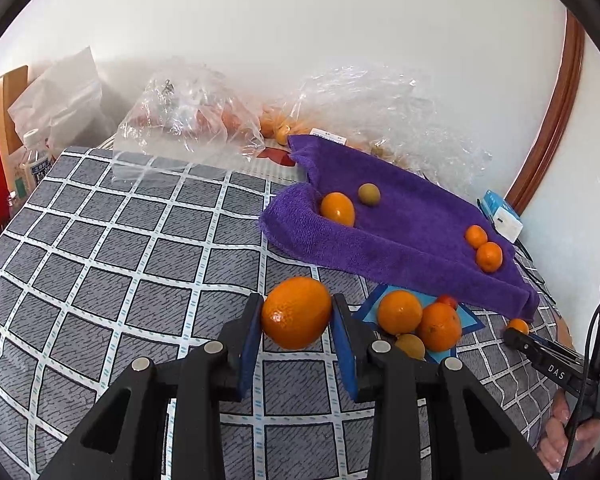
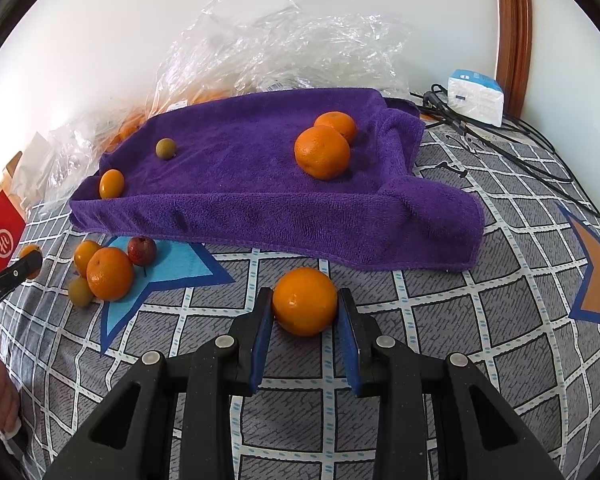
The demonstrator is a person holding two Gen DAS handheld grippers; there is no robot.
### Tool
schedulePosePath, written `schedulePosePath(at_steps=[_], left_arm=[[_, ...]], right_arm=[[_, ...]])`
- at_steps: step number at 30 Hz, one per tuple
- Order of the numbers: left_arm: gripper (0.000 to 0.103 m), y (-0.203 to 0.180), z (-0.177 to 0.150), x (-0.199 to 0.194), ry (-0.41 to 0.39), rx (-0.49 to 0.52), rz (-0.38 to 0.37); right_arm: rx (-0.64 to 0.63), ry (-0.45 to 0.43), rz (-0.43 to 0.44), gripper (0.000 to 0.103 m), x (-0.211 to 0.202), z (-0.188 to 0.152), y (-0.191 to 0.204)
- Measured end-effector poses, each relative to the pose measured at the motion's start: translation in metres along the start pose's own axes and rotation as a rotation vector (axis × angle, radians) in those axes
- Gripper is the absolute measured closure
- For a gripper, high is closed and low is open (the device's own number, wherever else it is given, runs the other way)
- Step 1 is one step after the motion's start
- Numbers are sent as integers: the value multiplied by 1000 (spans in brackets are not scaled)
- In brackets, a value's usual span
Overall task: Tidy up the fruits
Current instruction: 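Lift and carry both held oranges over the purple towel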
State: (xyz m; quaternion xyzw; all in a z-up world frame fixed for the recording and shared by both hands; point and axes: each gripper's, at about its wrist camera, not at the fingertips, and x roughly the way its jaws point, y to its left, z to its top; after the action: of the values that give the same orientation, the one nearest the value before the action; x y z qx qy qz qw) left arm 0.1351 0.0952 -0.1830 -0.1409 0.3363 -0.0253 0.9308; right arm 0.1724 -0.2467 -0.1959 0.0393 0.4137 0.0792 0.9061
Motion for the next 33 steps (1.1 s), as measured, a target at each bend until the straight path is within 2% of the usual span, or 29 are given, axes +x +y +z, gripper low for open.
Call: schedulePosePath(at_steps=[12, 24, 28, 33], left_arm=[[71, -3, -1, -2, -15, 16, -2], [71, -10, 1, -13, -56, 60, -20], [71, -7, 4, -16, -26, 10, -30], [71, -13, 10, -26, -22, 23, -1]], right_arm=[[-8, 8, -24, 71, 1, 0, 3], [37, -31, 38, 71, -8, -1, -4], [41, -9, 54, 72, -6, -1, -5], [21, -7, 56, 72, -12, -2, 0]])
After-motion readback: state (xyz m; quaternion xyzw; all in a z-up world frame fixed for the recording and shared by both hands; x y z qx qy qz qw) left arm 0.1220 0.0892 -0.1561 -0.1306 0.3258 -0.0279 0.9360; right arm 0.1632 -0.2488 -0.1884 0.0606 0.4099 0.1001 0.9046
